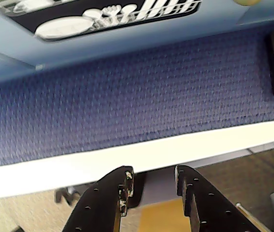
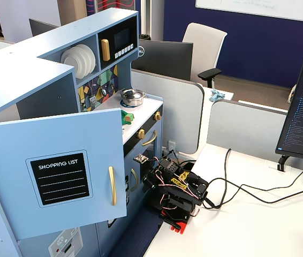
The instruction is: Pick up the green pineapple from the left cabinet and place it in the green recipient
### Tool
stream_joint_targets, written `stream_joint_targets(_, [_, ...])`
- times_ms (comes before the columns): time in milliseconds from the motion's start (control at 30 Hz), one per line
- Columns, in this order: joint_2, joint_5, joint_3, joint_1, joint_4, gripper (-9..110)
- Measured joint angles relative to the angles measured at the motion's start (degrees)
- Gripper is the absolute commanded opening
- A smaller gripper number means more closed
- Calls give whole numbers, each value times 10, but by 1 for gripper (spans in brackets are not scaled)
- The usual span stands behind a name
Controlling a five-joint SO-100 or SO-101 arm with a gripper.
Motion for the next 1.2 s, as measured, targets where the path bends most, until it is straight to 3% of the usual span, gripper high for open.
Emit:
stream_joint_targets(133, [-28, 4, -1, -59, -37, 0])
stream_joint_targets(300, [-136, 52, -85, -207, -197, 0])
stream_joint_targets(600, [-279, -87, -275, -426, -500, 0])
stream_joint_targets(667, [-298, -94, -290, -447, -570, 3])
stream_joint_targets(933, [-367, -82, -323, -483, -710, 33])
stream_joint_targets(1200, [-439, -54, -323, -479, -831, 35])
